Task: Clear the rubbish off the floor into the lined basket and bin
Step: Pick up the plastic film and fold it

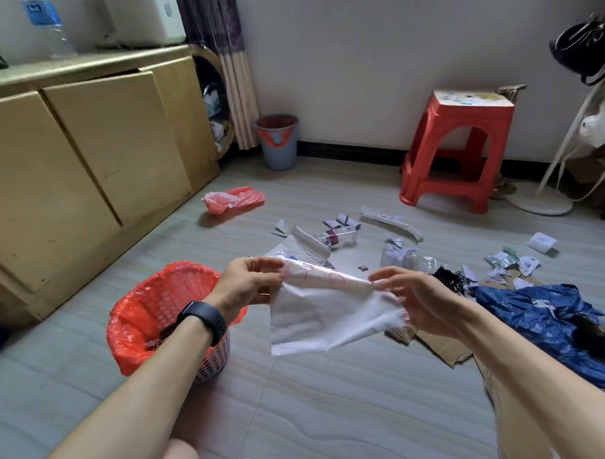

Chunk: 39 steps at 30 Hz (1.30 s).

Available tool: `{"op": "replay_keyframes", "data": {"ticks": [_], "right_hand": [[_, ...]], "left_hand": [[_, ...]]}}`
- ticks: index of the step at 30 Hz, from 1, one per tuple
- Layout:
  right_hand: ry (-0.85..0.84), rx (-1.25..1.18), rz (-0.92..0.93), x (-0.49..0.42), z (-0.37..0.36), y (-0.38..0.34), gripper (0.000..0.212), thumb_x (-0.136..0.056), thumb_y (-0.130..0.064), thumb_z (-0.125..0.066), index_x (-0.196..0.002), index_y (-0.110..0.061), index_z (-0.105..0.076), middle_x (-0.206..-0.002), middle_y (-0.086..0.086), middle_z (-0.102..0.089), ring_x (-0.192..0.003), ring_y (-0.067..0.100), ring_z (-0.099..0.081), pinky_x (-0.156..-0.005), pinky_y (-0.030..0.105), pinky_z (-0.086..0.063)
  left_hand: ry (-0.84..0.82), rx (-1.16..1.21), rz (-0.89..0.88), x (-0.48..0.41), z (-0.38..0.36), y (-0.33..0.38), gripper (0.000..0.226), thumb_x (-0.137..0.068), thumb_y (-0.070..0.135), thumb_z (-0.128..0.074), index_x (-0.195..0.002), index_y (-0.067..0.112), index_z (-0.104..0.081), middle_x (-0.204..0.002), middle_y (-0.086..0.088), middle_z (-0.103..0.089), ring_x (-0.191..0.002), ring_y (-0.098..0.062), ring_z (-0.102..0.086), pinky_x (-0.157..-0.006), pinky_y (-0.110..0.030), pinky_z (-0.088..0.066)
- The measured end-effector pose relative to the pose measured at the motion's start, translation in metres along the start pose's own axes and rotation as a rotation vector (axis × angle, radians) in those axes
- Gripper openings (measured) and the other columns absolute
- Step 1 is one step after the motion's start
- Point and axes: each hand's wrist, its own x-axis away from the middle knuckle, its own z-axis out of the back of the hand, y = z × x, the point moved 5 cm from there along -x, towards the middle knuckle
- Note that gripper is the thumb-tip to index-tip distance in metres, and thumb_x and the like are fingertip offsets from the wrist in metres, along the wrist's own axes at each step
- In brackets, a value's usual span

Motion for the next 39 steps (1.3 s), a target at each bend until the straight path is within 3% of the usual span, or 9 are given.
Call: {"op": "replay_keyframes", "data": {"ticks": [3,7,11,18,21,29,31,34,39], "right_hand": [[0.043,0.021,0.056,-0.002,-0.003,-0.003,0.029,-0.091,-0.013,-0.064,-0.119,-0.003,-0.064,-0.118,0.018,-0.063,-0.062,0.013,-0.059,-0.045,0.024,-0.048],[0.141,-0.091,0.068,-0.007,-0.001,-0.004,0.042,-0.089,0.011,-0.060,-0.128,-0.004,-0.052,-0.119,0.027,-0.064,-0.076,0.025,-0.067,-0.050,0.025,-0.054],[0.110,-0.160,0.078,-0.003,-0.002,-0.009,0.039,-0.087,0.019,-0.053,-0.115,-0.005,-0.065,-0.113,0.026,-0.066,-0.073,0.022,-0.068,-0.052,0.023,-0.056],[0.027,-0.071,-0.040,0.003,-0.004,-0.003,0.036,-0.092,0.004,-0.058,-0.121,-0.017,-0.063,-0.087,0.019,-0.067,-0.056,0.021,-0.062,-0.049,0.028,-0.055],[0.033,-0.153,-0.025,0.001,-0.007,-0.006,0.035,-0.092,0.008,-0.048,-0.117,-0.010,-0.064,-0.100,0.025,-0.064,-0.058,0.023,-0.064,-0.050,0.029,-0.056],[0.062,-0.134,0.078,-0.002,-0.010,-0.008,0.032,-0.091,-0.003,-0.063,-0.121,-0.016,-0.067,-0.110,0.021,-0.060,-0.065,0.020,-0.065,-0.059,0.028,-0.060],[0.123,-0.199,0.066,-0.005,-0.006,-0.007,0.050,-0.087,0.009,-0.063,-0.130,-0.017,-0.056,-0.113,0.024,-0.062,-0.067,0.023,-0.067,-0.058,0.029,-0.061],[0.112,-0.220,0.049,-0.003,-0.007,-0.007,0.042,-0.085,0.019,-0.057,-0.123,0.000,-0.058,-0.122,0.032,-0.058,-0.085,0.031,-0.069,-0.066,0.031,-0.063],[0.068,-0.110,0.071,0.002,-0.011,-0.008,0.035,-0.090,0.010,-0.059,-0.118,-0.011,-0.064,-0.103,0.028,-0.068,-0.084,0.031,-0.071,-0.071,0.034,-0.063]], "left_hand": [[0.130,-0.003,-0.110,0.000,0.002,0.007,0.032,-0.080,-0.012,-0.069,-0.097,0.013,-0.060,-0.083,-0.006,-0.065,-0.057,-0.012,-0.063,-0.046,-0.023,-0.051],[0.123,0.098,-0.112,0.000,-0.001,0.012,0.036,-0.080,-0.021,-0.058,-0.100,0.009,-0.063,-0.081,-0.008,-0.068,-0.069,-0.017,-0.065,-0.053,-0.022,-0.054],[0.037,0.122,-0.047,0.002,-0.006,0.006,0.025,-0.090,-0.006,-0.060,-0.075,0.014,-0.062,-0.079,-0.008,-0.069,-0.061,-0.017,-0.066,-0.054,-0.024,-0.056],[0.001,-0.030,0.069,0.000,0.009,-0.003,0.024,-0.085,0.006,-0.055,-0.081,0.018,-0.075,-0.076,0.001,-0.070,-0.054,-0.010,-0.063,-0.053,-0.022,-0.051],[-0.061,0.001,0.066,0.004,0.005,0.002,0.022,-0.077,0.022,-0.066,-0.096,0.019,-0.079,-0.087,0.004,-0.074,-0.060,-0.009,-0.065,-0.055,-0.022,-0.051],[0.101,0.080,-0.093,0.004,0.010,0.009,0.043,-0.078,-0.020,-0.065,-0.104,0.015,-0.062,-0.085,-0.006,-0.069,-0.072,-0.017,-0.067,-0.059,-0.028,-0.059],[0.089,0.092,-0.082,0.004,0.006,0.009,0.030,-0.080,-0.018,-0.063,-0.092,0.009,-0.066,-0.084,-0.011,-0.067,-0.072,-0.019,-0.065,-0.061,-0.026,-0.058],[0.054,0.107,-0.023,0.006,0.005,0.003,0.023,-0.088,-0.009,-0.061,-0.079,0.011,-0.063,-0.083,-0.013,-0.067,-0.067,-0.023,-0.066,-0.055,-0.029,-0.059],[-0.033,0.157,0.129,0.006,0.013,-0.006,0.016,-0.088,-0.002,-0.057,-0.090,0.013,-0.064,-0.081,-0.010,-0.067,-0.059,-0.022,-0.065,-0.051,-0.030,-0.057]]}}
